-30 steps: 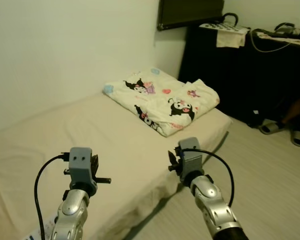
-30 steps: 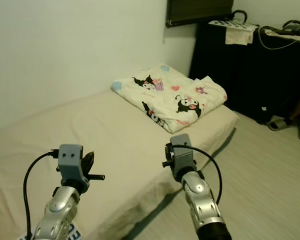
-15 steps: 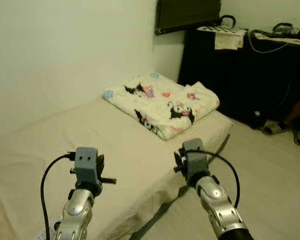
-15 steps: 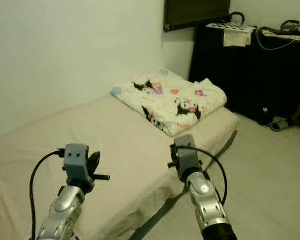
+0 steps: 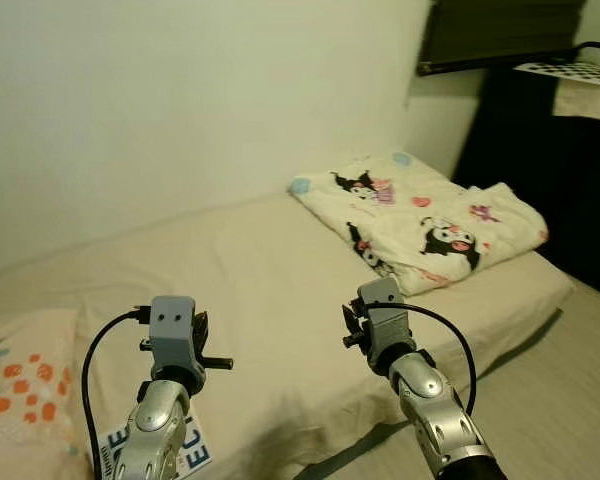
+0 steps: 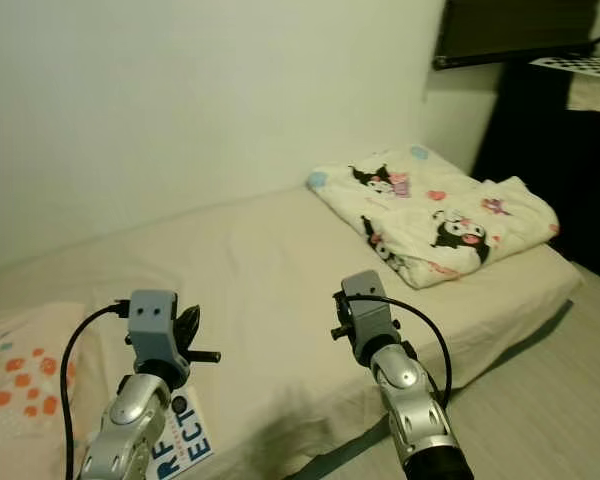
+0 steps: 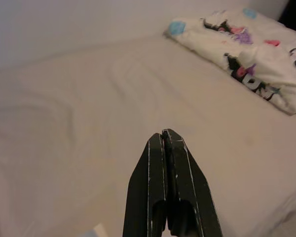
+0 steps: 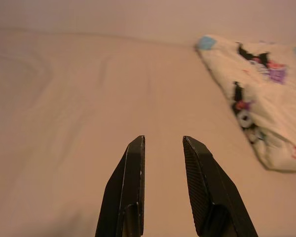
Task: Clean up the room
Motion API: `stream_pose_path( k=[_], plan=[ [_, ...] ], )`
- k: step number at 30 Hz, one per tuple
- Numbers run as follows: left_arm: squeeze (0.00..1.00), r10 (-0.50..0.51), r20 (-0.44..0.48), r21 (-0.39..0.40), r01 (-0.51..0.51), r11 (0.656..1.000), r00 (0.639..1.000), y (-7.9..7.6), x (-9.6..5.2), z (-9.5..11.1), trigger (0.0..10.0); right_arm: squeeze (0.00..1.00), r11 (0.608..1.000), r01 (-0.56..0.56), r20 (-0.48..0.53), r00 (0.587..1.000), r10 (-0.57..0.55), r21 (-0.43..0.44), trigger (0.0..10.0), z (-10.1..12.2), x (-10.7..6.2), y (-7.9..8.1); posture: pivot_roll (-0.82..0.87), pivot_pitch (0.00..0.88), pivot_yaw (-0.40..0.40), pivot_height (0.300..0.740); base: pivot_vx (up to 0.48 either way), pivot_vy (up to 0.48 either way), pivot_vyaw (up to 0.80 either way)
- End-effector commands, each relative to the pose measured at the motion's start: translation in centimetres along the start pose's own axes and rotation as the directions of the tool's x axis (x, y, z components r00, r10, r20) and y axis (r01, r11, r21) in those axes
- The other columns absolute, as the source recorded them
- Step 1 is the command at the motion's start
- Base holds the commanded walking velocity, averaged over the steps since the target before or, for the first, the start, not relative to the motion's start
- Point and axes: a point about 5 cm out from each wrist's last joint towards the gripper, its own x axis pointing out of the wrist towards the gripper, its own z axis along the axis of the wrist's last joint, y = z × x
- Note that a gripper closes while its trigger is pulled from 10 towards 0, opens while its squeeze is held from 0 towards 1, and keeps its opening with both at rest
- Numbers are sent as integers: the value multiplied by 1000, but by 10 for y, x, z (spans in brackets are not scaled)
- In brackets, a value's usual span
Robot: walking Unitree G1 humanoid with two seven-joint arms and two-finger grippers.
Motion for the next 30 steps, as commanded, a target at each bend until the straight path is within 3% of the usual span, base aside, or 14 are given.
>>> stream_pose_path(
  k=[1,4,24,30],
  plan=[
    [0,-8,-1,20,8,1000,1000,-2,-1,1,10000,0,1000,-1,17,1000,1,-7,10000,4,1,1,-85,20,-42,723,0,0,800],
    [0,1,14,64,-2,998,1000,-1,0,2,10000,0,1000,5,20,1000,-4,-8,10000,5,1,0,-85,20,-42,723,0,0,800],
    [0,-21,14,52,20,998,1000,-3,-1,3,10000,0,1000,9,33,999,-8,-9,10000,8,3,-1,-86,21,-39,723,0,0,800],
    [0,-15,3,82,15,996,1000,-1,0,2,10000,0,1000,12,37,999,-11,-6,10000,9,4,-2,-82,24,-36,723,0,0,800]
  ],
)
